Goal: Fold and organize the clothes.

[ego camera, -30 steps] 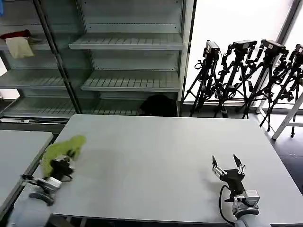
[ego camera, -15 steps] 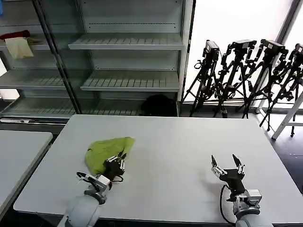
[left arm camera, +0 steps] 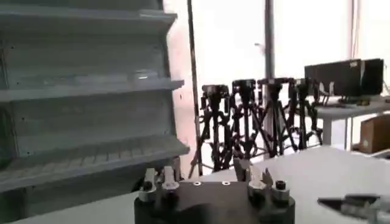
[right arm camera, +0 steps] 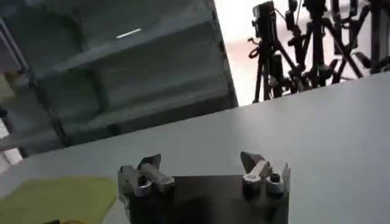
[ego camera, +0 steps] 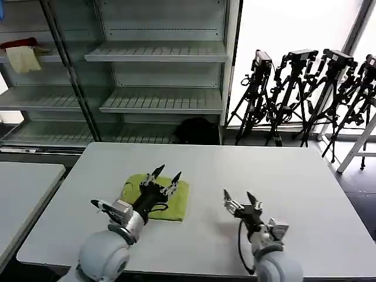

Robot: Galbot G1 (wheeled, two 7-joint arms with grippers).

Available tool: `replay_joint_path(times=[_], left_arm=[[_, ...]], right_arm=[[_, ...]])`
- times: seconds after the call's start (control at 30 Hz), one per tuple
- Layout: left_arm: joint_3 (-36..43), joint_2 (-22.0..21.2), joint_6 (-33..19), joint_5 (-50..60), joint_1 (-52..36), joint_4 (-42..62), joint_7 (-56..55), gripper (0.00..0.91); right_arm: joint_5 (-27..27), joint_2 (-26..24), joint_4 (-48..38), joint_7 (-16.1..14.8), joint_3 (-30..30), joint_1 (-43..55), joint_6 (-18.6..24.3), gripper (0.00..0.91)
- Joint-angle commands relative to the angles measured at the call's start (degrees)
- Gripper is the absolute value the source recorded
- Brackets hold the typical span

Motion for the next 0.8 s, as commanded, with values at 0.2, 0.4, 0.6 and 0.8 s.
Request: replay_joint_path(times=[0.2, 0.4, 0.6, 0.8], left_arm=[[-10.0, 1.8, 2.0, -7.6, 3.4, -5.9, -2.5, 0.907], [-11.5, 1.3, 1.9, -7.7, 4.1, -5.3, -2.5, 0.907], [-11.6, 0.8, 1.9, -7.2, 3.7, -4.3, -2.6, 0.907], [-11.6, 0.4, 1.7, -6.6, 3.6, -3.6, -2.4, 0.907]], right_arm=[[23.3, 12.1, -14.3, 24.3, -18.2, 13.0, -5.6, 0.907], [22.6, 12.1, -15.3, 28.2, -18.5, 14.4, -5.5, 0.544], [22.4, 12.1, -15.0, 29.4, -17.3, 15.0, -5.5, 0.0], [20.2, 12.1, -13.3, 29.3, -16.5, 14.8, -5.4, 0.0]])
